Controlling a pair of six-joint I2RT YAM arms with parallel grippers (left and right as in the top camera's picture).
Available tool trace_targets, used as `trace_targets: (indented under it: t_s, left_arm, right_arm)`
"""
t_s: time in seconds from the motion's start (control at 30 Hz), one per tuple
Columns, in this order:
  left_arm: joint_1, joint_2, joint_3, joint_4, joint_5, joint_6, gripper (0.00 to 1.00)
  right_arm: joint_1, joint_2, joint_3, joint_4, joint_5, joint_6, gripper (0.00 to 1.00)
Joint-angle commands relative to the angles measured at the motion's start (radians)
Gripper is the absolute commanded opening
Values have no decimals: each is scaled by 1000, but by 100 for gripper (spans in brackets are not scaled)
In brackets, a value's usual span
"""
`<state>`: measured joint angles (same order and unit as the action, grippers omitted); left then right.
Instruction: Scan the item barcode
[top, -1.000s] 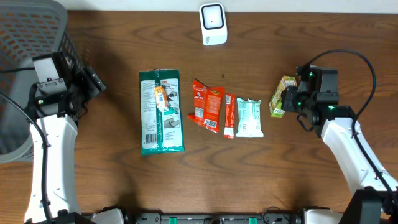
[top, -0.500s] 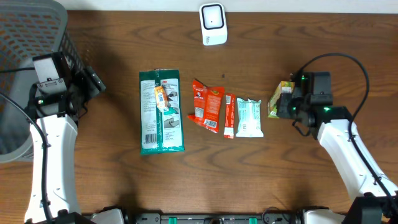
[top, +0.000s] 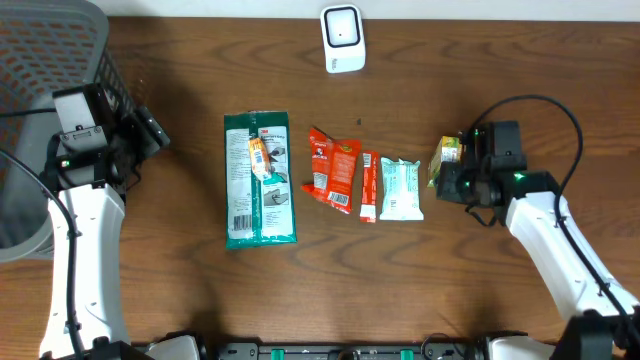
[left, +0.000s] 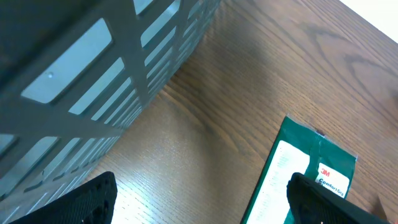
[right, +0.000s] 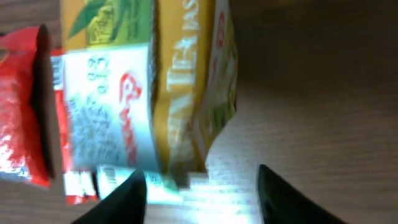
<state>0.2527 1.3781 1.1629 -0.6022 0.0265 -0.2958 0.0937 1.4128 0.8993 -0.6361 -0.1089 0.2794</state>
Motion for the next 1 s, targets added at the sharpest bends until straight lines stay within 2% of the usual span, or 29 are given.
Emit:
trace_targets:
  t_s: [0.0, 0.07, 0.2, 0.3, 0.43, 0.5, 0.6, 0.73, 0.97]
  left_arm:
    - [9, -16, 14, 2, -16, -6, 88]
    - [9, -16, 14, 1, -16, -6, 88]
    - [9, -16, 14, 1, -16, -6, 88]
    - [9, -16, 14, 1, -16, -6, 88]
    - [9, -16, 14, 1, -16, -6, 88]
    - [9, -16, 14, 1, -16, -6, 88]
    - [9, -16, 14, 1, -16, -6, 88]
    - [9, -16, 14, 1, -16, -6, 88]
    - [9, -16, 14, 1, -16, -6, 88]
  right_arm:
    - [4, -95, 70, -35, -5, 5, 59]
    - [3, -138, 114, -66, -4, 19, 63]
    - [-21, -190, 158, -81, -4, 70, 61]
    - [-70, -199, 161, -71, -5, 107, 50]
    - [-139, -162, 152, -30, -8, 132, 17]
    - [-146, -130, 151, 2, -16, 122, 10]
    - [-145, -74, 151, 55, -16, 85, 11]
    - [-145, -31, 167, 91, -51, 86, 17]
    - [-134, 18, 349, -47, -53, 86, 18]
